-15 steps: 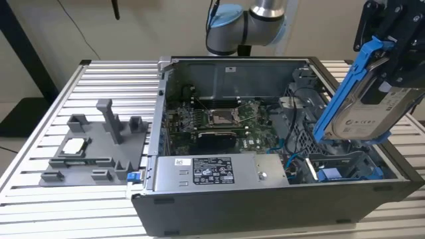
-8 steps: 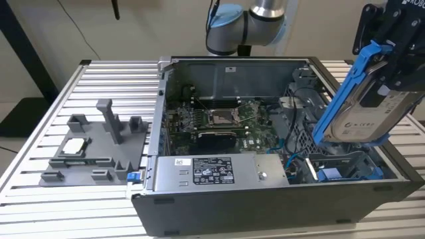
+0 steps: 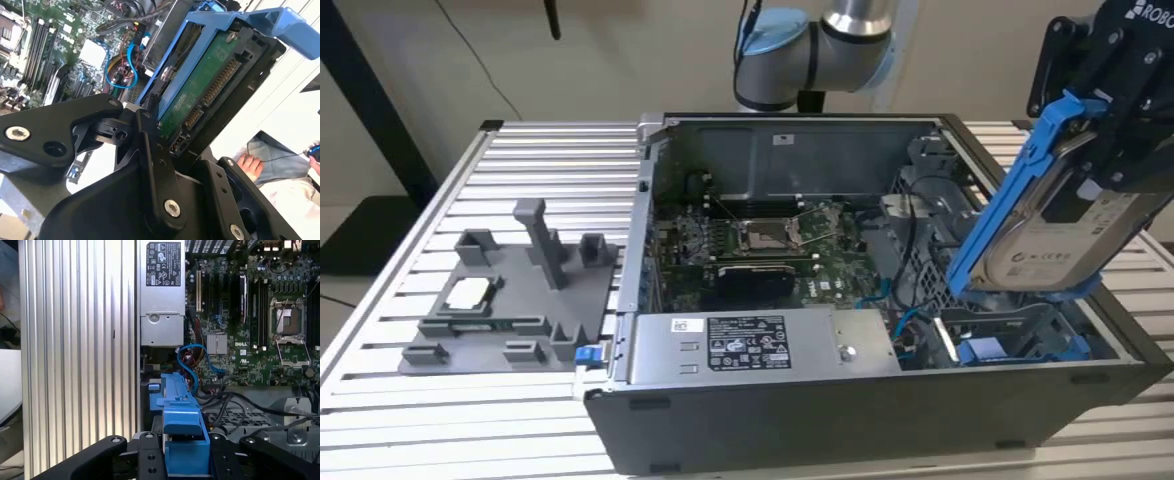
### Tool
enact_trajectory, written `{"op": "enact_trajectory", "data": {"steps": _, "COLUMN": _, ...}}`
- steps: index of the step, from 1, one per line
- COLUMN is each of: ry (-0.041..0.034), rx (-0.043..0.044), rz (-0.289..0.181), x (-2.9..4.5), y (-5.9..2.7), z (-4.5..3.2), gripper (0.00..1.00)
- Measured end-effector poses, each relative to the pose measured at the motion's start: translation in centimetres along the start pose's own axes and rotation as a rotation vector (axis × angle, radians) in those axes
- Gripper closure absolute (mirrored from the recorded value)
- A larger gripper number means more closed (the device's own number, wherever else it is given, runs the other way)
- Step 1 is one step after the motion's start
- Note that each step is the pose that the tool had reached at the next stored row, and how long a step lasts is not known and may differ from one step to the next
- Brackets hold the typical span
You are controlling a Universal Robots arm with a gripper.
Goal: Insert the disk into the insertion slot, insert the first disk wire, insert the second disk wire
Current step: 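Insert the disk into the insertion slot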
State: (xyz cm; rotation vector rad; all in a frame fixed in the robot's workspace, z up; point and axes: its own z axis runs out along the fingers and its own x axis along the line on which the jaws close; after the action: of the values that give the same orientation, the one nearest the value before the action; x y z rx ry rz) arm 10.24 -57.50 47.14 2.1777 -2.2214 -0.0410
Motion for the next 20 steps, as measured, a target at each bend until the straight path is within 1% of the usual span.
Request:
{"op": "enact_trajectory", "data": {"steps": 16, "ry": 0.0001, "rx": 0.0000, "rz": 0.000, "x": 0.17, "y": -0.07, "z": 1.23, "gripper": 0.67}}
{"op": "enact_trajectory", "data": {"steps": 20, "ry": 0.0001, "rx": 0.0000, "rz": 0.000, "x": 0.18, "y": -0.08, "z": 1.37, "gripper": 0.67}}
